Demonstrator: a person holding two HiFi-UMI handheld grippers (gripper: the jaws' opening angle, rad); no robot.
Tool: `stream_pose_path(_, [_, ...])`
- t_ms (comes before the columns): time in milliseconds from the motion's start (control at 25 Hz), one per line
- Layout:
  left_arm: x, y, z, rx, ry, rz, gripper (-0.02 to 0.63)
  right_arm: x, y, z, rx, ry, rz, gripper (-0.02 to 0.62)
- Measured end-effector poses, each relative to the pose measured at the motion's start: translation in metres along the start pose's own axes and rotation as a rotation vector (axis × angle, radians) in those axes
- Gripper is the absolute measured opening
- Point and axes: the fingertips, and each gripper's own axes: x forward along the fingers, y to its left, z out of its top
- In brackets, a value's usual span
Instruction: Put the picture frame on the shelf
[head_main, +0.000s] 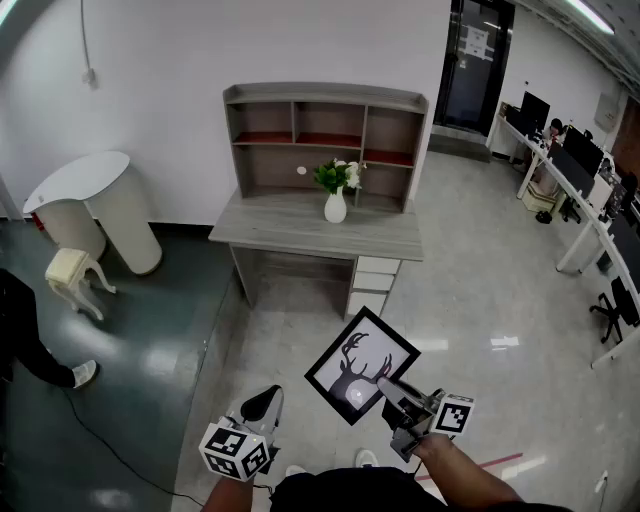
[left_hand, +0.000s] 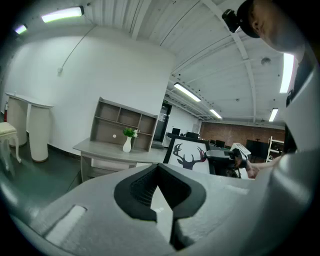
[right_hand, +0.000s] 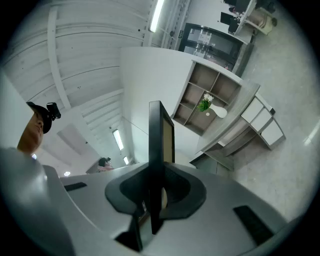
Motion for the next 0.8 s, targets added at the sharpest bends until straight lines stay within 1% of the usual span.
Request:
stream_pose_path(280, [-0.001, 0.000, -0.001, 0.006, 0.001, -0.005, 0.009, 0.001, -0.003, -0.002, -0.006, -0.006, -0.008, 0.071])
stream_pose_path(480, [-0.005, 0.004, -0.001, 0.009, 0.000, -0.008, 0.009, 0.006, 0.003, -0.001, -0.043, -0.004, -0.002, 0.071])
stream_pose_path(680, [-0.010, 0.007, -0.001, 0.003, -0.001, -0.012, 0.009, 0.007, 0.009, -0.003, -0.008, -0.040, 0.022, 0.071])
stream_pose_path(800, [-0.013, 0.010, -0.004, 0.000, 0.004, -0.018, 0.009, 0.010, 0.013, -0.004, -0.039, -0.035, 0.023, 0.071])
